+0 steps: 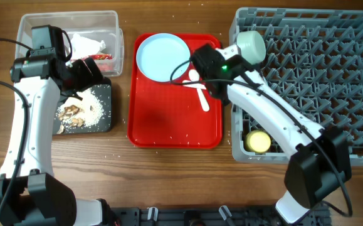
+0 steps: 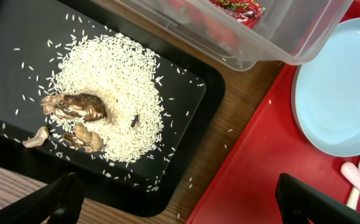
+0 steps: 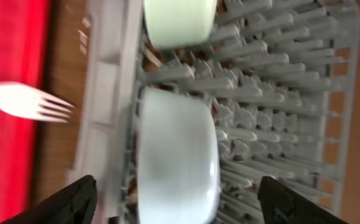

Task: Sort waste into correct bins and load items into the dishwasher rack
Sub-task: 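Reach the right gripper to the light-blue plate on the red tray, then grasp the plate rim and carry it into the dish rack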

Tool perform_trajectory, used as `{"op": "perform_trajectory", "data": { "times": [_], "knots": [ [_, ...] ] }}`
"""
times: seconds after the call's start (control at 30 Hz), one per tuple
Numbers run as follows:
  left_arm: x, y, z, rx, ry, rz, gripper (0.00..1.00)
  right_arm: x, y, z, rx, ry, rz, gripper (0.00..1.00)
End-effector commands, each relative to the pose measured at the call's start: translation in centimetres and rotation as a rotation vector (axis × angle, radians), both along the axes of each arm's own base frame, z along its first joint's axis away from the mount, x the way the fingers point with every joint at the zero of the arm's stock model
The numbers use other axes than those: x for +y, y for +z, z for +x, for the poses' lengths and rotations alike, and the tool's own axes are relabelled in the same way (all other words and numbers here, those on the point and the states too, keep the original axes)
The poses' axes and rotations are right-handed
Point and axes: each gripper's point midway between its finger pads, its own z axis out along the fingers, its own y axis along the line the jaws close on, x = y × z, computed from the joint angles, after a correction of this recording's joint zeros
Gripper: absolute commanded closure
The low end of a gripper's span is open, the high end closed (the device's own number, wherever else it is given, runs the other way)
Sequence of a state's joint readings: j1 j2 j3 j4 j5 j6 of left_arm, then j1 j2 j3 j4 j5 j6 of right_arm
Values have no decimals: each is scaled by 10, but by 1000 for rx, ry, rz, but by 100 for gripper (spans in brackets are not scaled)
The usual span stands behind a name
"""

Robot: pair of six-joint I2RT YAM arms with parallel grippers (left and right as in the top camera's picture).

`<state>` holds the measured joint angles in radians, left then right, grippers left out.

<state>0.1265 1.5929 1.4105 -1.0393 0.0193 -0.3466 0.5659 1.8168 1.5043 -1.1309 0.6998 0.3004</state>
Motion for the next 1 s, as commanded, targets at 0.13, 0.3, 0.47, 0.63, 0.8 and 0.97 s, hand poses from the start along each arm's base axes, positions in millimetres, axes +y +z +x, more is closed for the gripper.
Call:
{"op": "perform_trajectory", "data": {
  "times": [0.13, 0.3, 0.47, 0.63, 0.8, 0.97],
  "knots": [
    [4, 2, -2, -3, 11, 12, 0, 114, 67, 21, -90, 178, 687, 0],
    [4, 2, -2, -3, 11, 13, 0, 150, 76, 69, -281, 150, 887, 12],
    [5, 2, -2, -3, 11, 13, 0, 172, 1, 104, -263, -12, 954, 18],
    [4, 2, -2, -3, 11, 12, 0, 188, -78, 100, -106, -80, 973, 24],
    [4, 2, -2, -3, 11, 12, 0, 183, -119, 97, -57, -155, 947, 34],
    [5, 2, -2, -3, 11, 13, 0, 179, -149, 91, -12, -207, 919, 44]
  ]
}}
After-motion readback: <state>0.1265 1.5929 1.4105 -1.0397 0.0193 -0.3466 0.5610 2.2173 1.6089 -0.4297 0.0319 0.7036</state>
